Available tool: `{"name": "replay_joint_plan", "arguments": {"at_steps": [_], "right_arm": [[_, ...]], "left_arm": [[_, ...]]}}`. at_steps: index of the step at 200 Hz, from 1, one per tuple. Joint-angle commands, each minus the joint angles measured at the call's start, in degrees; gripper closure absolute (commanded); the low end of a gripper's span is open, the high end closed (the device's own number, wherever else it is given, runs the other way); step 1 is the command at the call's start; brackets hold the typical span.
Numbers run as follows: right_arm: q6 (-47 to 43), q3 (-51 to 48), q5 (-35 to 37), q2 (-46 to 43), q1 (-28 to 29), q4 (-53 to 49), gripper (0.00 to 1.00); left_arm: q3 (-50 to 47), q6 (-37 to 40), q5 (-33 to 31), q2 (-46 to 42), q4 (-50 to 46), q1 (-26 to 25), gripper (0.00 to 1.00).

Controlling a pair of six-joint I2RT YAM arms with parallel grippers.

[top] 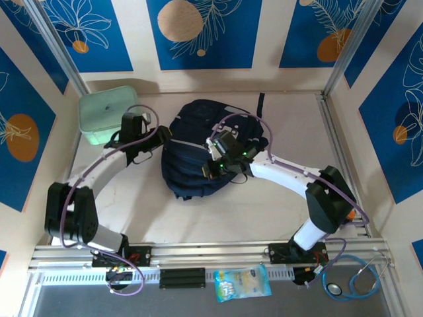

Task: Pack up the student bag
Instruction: Zip the student bag at the top-center of the table.

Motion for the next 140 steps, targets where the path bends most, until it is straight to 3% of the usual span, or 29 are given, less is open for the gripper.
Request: {"name": "replay_joint_plan", "arguments": {"at_steps": [1, 42, 65, 140], "right_arm": [[-1.0, 3.8, -3.1, 1.8, 1.1, 3.5, 1.0], [-0.4, 5.1, -3.2, 3.1, 1.5, 4.1, 1.0], [-0.1, 4.9, -2.9, 3.1, 1.6, 4.0, 1.0], [0.0, 5.1, -1.0, 3.1, 2.2, 2.7, 1.0]], "left_arm": [[-6.2, -7.0, 4.4, -3.5, 5.1, -1.2, 0.49], [-9.2, -12.1, -0.6, -6.6, 4.5, -4.2, 0.49], [-9.4, -14.1, -0.3, -5.3, 6.1, -4.9, 0.51], [-7.6, -16.0, 1.4, 0.2, 10.5, -6.3, 0.71]]}}
